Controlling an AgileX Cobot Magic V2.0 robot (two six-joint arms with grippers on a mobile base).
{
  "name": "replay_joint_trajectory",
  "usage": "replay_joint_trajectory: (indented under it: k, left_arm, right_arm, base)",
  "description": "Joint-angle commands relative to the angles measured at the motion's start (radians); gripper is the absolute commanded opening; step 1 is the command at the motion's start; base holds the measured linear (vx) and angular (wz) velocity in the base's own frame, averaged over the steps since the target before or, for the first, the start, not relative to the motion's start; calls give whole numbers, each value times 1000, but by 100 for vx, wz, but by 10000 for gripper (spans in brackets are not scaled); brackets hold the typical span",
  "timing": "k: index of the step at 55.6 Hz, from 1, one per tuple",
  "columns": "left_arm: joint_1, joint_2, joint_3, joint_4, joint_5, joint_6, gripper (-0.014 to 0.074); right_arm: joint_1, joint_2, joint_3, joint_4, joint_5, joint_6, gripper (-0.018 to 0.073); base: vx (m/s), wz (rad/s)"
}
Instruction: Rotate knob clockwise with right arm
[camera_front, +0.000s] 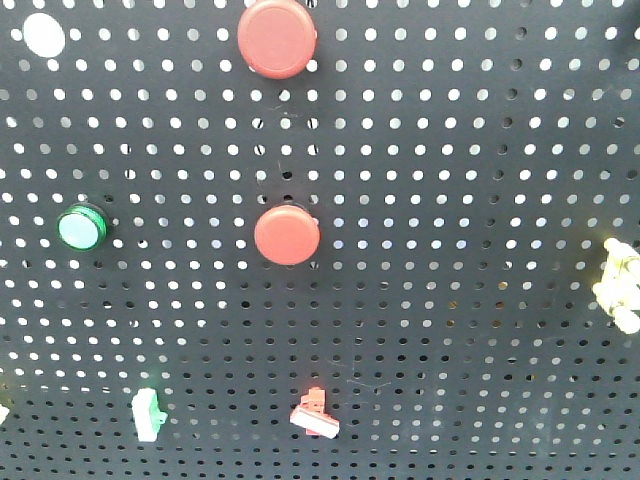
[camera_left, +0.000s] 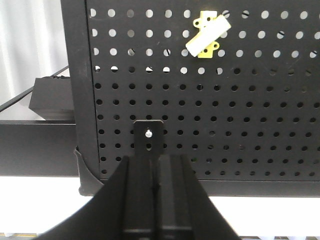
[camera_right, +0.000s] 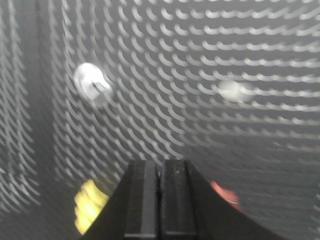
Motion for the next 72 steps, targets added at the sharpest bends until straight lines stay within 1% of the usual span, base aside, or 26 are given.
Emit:
replay_joint_trajectory:
  k: [1, 7, 9, 17, 21, 33, 46, 53, 55, 58, 62, 67, 72]
  left_arm:
    - [-2, -10, 11, -3, -86, -2, -6]
    - [-2, -10, 11, -3, -86, -2, -6]
    - [-2, -10, 11, -3, -86, -2, -6]
    - [-2, -10, 11, -3, -86, -2, -6]
    - [-2, -10, 11, -3, -86, -2, -6]
    - [-2, -10, 11, -3, -86, -2, -6]
    - [-2, -10, 11, -3, -86, -2, -6]
    - [-2, -10, 11, -3, -86, -2, -6]
    - [-2, -10, 11, -3, -86, -2, -6]
    - [-2, -10, 11, -3, -86, -2, -6]
    - [-2, -10, 11, -3, -86, -2, -6]
    - [-2, -10, 11, -3, -86, -2, -6]
    - [-2, -10, 11, -3, -86, -2, -6]
  right_arm:
    - [-1, -56, 108, -17, -115, -35, -11]
    - [-1, -119, 259, -15, -201, -34, -9]
    - [-1, -135, 318, -15, -250, -34, -9]
    - [-1, -142, 462, -19, -402, -35, -9]
    - [-1, -140, 528, -17, -448, -35, -9]
    - [-1, -140, 684, -17, -454, -35, -9]
    - [-1, -140, 806, -17, -454, -35, -9]
    - [-2, -164, 881, -51, -469, -41, -9]
    - [-2, -181, 912, -53, -487, -32, -9]
    - [-2, -227, 966, -51, -526, 16, -9]
    - [-2, -292, 1055, -53, -624, 84, -9]
    - [-8, -369, 1154, -53, -733, 131, -9]
    - [-27, -427, 1222, -42, -776, 179, -9]
  base:
    - [0, 0]
    - [0, 0]
    - [0, 0]
    - [0, 0]
    - [0, 0]
    - [0, 0]
    - [0, 0]
    - [0, 0]
    - [0, 0]
    - [0, 0]
    - [0, 0]
    - [0, 0]
    - [0, 0]
